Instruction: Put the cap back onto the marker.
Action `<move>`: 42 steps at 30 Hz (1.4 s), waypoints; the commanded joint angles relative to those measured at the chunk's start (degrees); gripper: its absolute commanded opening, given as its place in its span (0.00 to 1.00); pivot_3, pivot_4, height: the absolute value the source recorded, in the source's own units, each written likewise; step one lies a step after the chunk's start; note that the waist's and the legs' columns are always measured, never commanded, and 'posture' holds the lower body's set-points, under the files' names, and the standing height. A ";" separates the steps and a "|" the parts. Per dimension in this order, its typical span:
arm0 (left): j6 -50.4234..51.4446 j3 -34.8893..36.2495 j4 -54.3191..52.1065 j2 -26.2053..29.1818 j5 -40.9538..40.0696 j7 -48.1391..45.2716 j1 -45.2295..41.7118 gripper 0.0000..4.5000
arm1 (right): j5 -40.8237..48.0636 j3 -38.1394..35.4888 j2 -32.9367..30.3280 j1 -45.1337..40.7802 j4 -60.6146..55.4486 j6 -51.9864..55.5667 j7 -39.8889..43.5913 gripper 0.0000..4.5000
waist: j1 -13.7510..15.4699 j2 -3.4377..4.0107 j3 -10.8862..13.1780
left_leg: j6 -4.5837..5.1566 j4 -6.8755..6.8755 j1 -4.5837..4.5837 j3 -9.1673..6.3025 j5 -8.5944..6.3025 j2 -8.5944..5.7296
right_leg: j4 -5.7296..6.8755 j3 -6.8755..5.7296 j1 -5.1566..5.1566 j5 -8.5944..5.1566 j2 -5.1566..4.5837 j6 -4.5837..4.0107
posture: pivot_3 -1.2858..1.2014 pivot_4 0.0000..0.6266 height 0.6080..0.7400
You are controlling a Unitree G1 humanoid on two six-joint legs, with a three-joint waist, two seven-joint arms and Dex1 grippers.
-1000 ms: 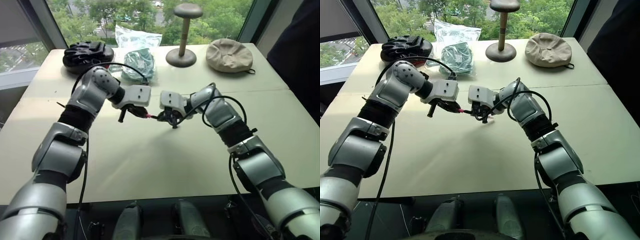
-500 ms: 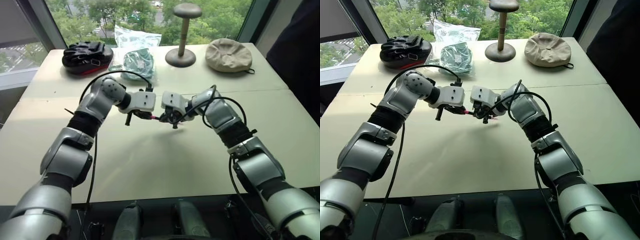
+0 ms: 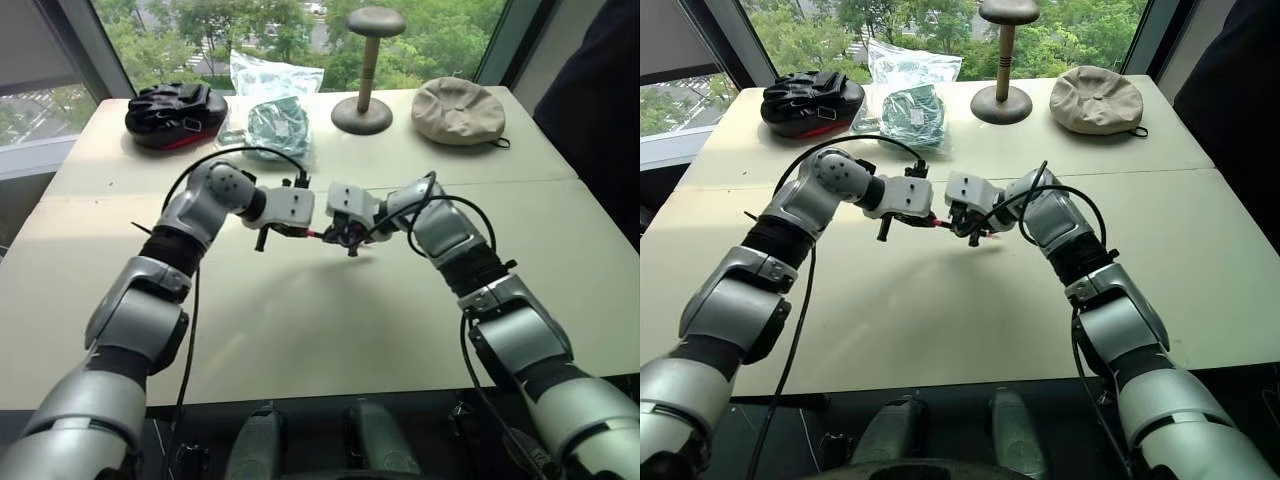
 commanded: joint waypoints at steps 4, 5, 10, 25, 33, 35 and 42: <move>-1.61 -0.68 3.92 -0.70 1.95 3.38 -1.36 0.64 | 2.63 -2.81 0.16 -3.75 -2.64 -4.06 0.39 0.00 | -0.06 0.00 0.00 | 0.01 -0.01 0.01 0.00 -0.01 0.00 | 0.10 0.02 -0.07 0.00 0.02 0.00 | 0.52 0.24 1.00; -1.86 -0.72 4.21 -0.48 2.07 3.58 -1.44 0.77 | 2.62 -2.76 -0.07 -3.73 -2.46 -4.24 0.42 0.00 | -0.04 0.00 0.00 | 0.01 -0.01 0.01 -0.04 -0.01 0.00 | 0.11 0.01 -0.06 0.00 0.02 0.00 | 0.52 0.24 1.00; -3.02 -0.27 5.62 -0.07 2.74 7.90 -1.98 1.00 | 2.68 -2.55 -1.08 -2.99 -2.50 -4.49 0.95 0.00 | 0.00 0.00 0.00 | 0.01 0.01 0.00 -0.01 -0.01 0.00 | 0.12 0.02 -0.06 0.00 0.01 0.00 | 0.52 0.24 1.00; 7.81 4.40 -11.80 7.09 -7.42 -6.38 3.15 1.00 | 0.46 -3.34 -2.73 -1.22 5.25 -6.27 -3.38 0.00 | -0.24 0.00 0.00 | 0.01 -0.01 0.04 0.03 -0.01 0.02 | 0.17 0.05 -0.07 0.00 0.04 0.00 | 0.52 0.24 1.00; 18.42 11.88 -25.74 14.18 -11.66 -0.83 14.57 1.00 | 3.07 -11.31 -12.02 0.19 1.38 1.00 -7.32 0.00 | 0.54 0.02 0.01 | 0.01 0.12 0.00 -0.02 -0.01 0.02 | 0.21 0.05 -0.03 -0.01 -0.04 -0.01 | 0.52 0.24 1.00; 23.90 16.23 -29.03 12.60 -14.53 4.06 17.50 1.00 | 3.56 -13.45 -14.98 1.96 -0.75 5.29 -8.17 0.00 | 0.74 0.02 0.01 | 0.01 0.16 -0.04 -0.04 -0.01 0.03 | 0.14 0.04 0.02 -0.01 -0.06 -0.01 | 0.52 0.24 1.00; 38.94 28.18 -41.89 2.26 -20.11 26.09 26.25 1.00 | 6.43 -22.32 -19.07 5.71 -1.94 22.65 -16.56 0.00 | 1.26 0.03 0.01 | 0.04 0.20 0.04 -0.02 -0.02 0.07 | 0.11 0.08 0.12 0.00 -0.04 -0.01 | 0.52 0.24 1.00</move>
